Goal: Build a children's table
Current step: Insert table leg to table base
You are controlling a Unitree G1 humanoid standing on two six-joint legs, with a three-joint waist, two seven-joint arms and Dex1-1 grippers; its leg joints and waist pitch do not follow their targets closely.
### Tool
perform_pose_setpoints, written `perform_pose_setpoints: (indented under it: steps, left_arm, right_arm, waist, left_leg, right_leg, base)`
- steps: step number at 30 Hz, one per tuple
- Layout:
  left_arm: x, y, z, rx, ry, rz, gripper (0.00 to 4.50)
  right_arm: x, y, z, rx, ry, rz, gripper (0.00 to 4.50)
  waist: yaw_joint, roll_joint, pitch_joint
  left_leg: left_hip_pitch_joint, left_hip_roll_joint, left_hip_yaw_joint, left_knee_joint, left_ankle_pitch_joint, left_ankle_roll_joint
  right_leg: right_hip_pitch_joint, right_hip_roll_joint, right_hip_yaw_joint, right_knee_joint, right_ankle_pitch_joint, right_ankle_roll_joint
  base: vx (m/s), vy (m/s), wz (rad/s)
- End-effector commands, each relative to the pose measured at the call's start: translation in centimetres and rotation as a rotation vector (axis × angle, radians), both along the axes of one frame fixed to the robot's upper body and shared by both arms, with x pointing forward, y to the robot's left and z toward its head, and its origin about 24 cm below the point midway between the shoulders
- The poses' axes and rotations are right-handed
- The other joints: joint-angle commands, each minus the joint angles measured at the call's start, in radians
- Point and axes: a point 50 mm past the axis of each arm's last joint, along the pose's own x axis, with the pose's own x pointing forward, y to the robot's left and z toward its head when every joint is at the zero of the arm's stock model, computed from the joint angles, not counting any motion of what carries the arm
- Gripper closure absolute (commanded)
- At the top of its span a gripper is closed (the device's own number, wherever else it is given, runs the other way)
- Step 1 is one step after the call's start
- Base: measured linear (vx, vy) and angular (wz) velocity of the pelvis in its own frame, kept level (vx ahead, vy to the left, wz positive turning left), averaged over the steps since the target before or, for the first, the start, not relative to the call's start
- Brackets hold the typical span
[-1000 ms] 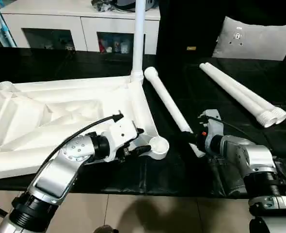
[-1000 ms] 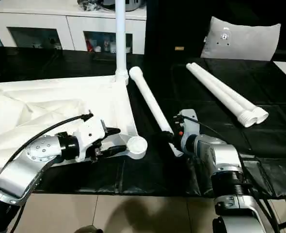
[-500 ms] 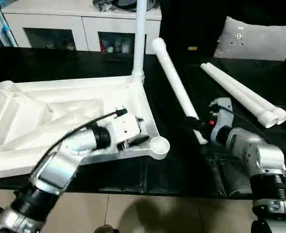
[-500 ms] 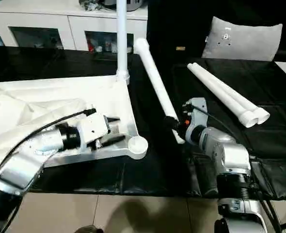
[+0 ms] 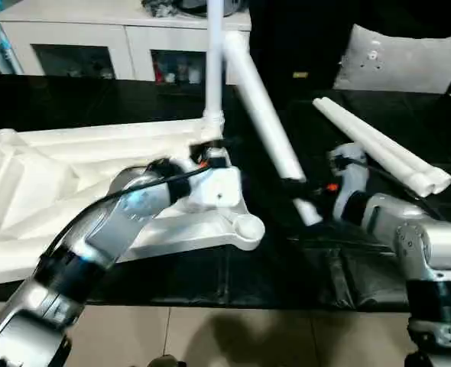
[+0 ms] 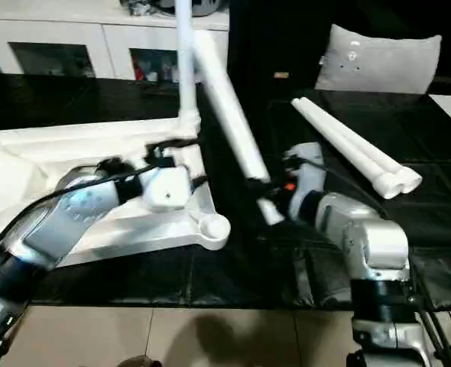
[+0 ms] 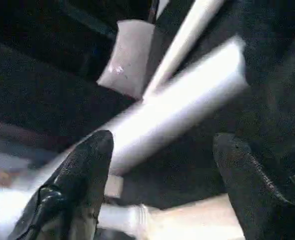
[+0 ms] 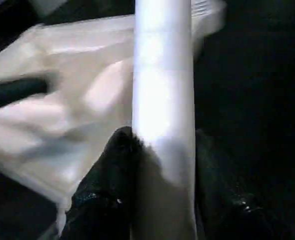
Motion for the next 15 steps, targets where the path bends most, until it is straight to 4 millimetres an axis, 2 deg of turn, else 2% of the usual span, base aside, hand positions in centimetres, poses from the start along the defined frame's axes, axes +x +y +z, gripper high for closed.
perform_pose_setpoints:
  steps: [1,7,11,15]
  left_arm:
    - [0.4,0.1,-0.4,0.054,-0.036,-0.002,0.98]
    - [0.9,0.0,-0.8,0.103,-0.085,-0.010,0.98]
    - [1.1,0.0,-1.9,0.185,-0.084,-0.047,0.98]
    - [1.3,0.2,-2.4,0.239,-0.084,-0.072,0.98]
  right_arm:
    - [-0.4,0.9,0.6,0.014,-0.011,0.057,3.18]
    - [-0.9,1.1,0.6,0.006,0.002,0.077,3.18]
    - [-1.1,1.2,0.8,0.001,0.004,0.096,3.18]
    - [-1.3,1.3,0.8,-0.005,0.009,0.112,3.18]
  waist:
    - [0.012,-0.007,-0.069]
    - [0.033,-0.002,-0.071]
    - [0.041,-0.006,-0.071]
    - [0.042,-0.010,-0.071]
  left_leg:
    - [0.019,0.039,-0.017,-0.064,-0.150,-0.014]
    - [0.024,0.044,-0.018,-0.068,-0.156,-0.041]
    - [0.022,0.042,-0.019,-0.068,-0.151,-0.042]
    - [0.019,0.042,-0.019,-0.068,-0.149,-0.044]
  right_leg:
    - [0.041,-0.074,0.052,-0.084,-0.067,-0.153]
    - [0.036,-0.074,0.051,-0.078,-0.050,-0.155]
    - [0.039,-0.077,0.051,-0.078,-0.045,-0.141]
    - [0.039,-0.079,0.051,-0.078,-0.051,-0.142]
  base:
    - [0.000,0.000,0.00]
    - [0.000,0.000,0.00]
    - [0.000,0.000,0.00]
    - [0.000,0.000,0.00]
